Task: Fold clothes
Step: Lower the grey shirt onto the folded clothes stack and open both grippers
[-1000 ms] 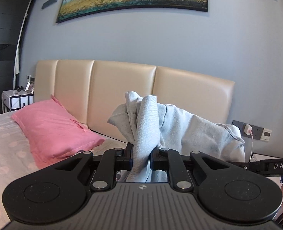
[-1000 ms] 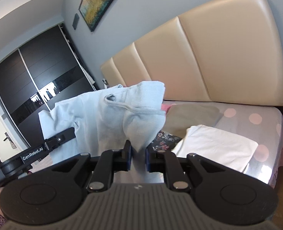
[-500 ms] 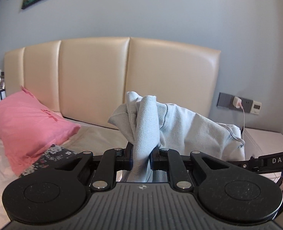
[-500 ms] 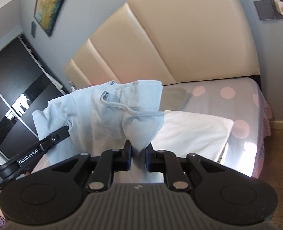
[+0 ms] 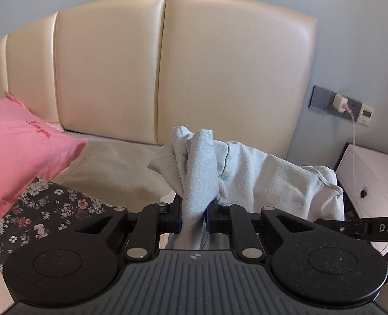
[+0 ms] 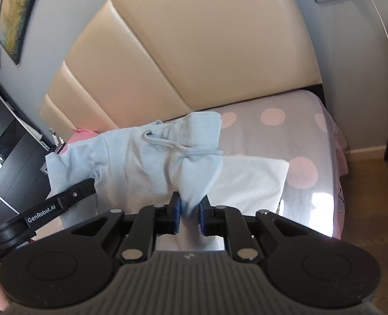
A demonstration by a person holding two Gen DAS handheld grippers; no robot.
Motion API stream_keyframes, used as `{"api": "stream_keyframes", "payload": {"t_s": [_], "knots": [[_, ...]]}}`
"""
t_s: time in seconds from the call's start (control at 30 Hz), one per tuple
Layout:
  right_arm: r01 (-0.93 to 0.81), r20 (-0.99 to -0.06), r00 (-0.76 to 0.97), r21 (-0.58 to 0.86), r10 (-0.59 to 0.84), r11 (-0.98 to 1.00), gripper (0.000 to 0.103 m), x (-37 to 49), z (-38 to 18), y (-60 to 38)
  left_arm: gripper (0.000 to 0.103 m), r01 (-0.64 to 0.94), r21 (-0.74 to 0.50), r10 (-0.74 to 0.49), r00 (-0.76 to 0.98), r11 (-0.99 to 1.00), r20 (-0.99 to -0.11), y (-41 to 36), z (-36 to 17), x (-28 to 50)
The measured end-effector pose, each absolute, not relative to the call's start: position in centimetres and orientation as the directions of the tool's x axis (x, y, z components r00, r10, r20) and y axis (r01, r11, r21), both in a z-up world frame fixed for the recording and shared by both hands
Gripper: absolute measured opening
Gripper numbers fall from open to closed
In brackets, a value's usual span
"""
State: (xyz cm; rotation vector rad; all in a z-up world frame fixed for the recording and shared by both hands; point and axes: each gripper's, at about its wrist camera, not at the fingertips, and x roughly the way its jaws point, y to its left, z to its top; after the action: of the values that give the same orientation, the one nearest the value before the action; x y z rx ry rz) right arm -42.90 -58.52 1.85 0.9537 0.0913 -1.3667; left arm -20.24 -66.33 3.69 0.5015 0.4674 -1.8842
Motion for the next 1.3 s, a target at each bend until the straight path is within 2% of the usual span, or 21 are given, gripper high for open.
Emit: {"api": "stream_keyframes", "payload": {"t_s": [0.33, 0.43, 0.47, 0.5, 0.6, 0.7, 0.77, 0.93, 1.03, 1.13, 1.3], "knots": [[0.873, -0.635, 0.172, 0.453, -0.753, -0.182, 0.016, -42.2, -1.5, -61.0, 0.016, 0.939, -0.123, -0.740, -0.330, -0.322, -0.586, -69.1, -0.6, -21.0], [0.881, -0.650, 0.132, 0.424, -0.748, -0.213, 0.020, -41.8, -2.1, -61.3, 0.017, 0.953, -0.105, -0.750, -0.291, -0.286, -0.594, -69.1, -0.8, -20.6], [0.886, -0.651, 0.105, 0.405, -0.752, -0.227, 0.022, -41.9, -2.0, -61.3, 0.022, 0.957, -0.099, -0.756, -0.276, -0.271, -0.594, -69.1, -0.7, -20.3], [0.888, -0.646, 0.075, 0.390, -0.760, -0.243, 0.030, -42.1, -2.0, -61.1, 0.024, 0.962, -0.099, -0.763, -0.262, -0.254, -0.591, -69.0, -0.5, -19.9], [0.873, -0.619, 0.021, 0.393, -0.785, -0.287, 0.030, -43.3, -1.5, -60.5, 0.025, 0.969, -0.104, -0.785, -0.242, -0.223, -0.570, -68.3, 0.7, -18.8], [0.860, -0.583, 0.066, 0.445, -0.810, -0.250, 0.030, -43.7, -1.1, -59.7, 0.025, 0.971, -0.099, -0.800, -0.234, -0.215, -0.552, -67.3, 1.9, -18.1], [0.865, -0.550, 0.098, 0.460, -0.829, -0.202, 0.025, -43.4, -0.8, -59.4, 0.025, 0.966, -0.101, -0.797, -0.253, -0.237, -0.549, -66.6, 2.3, -18.2], [0.905, -0.494, 0.122, 0.411, -0.861, -0.107, 0.019, -41.2, -0.6, -59.0, 0.025, 0.958, -0.072, -0.774, -0.267, -0.278, -0.574, -66.4, 1.1, -19.7], [0.925, -0.512, 0.111, 0.367, -0.852, -0.100, 0.015, -40.7, -1.5, -59.6, 0.025, 0.958, -0.058, -0.761, -0.258, -0.279, -0.596, -67.2, -0.5, -20.4], [0.928, -0.559, 0.060, 0.336, -0.827, -0.160, 0.013, -41.2, -3.1, -60.6, 0.019, 0.973, -0.074, -0.746, -0.215, -0.218, -0.630, -68.7, -2.0, -20.2], [0.903, -0.646, 0.058, 0.359, -0.761, -0.236, 0.011, -42.6, -5.7, -62.6, 0.018, 0.976, -0.127, -0.708, -0.216, -0.177, -0.672, -70.3, -4.6, -19.2]]}}
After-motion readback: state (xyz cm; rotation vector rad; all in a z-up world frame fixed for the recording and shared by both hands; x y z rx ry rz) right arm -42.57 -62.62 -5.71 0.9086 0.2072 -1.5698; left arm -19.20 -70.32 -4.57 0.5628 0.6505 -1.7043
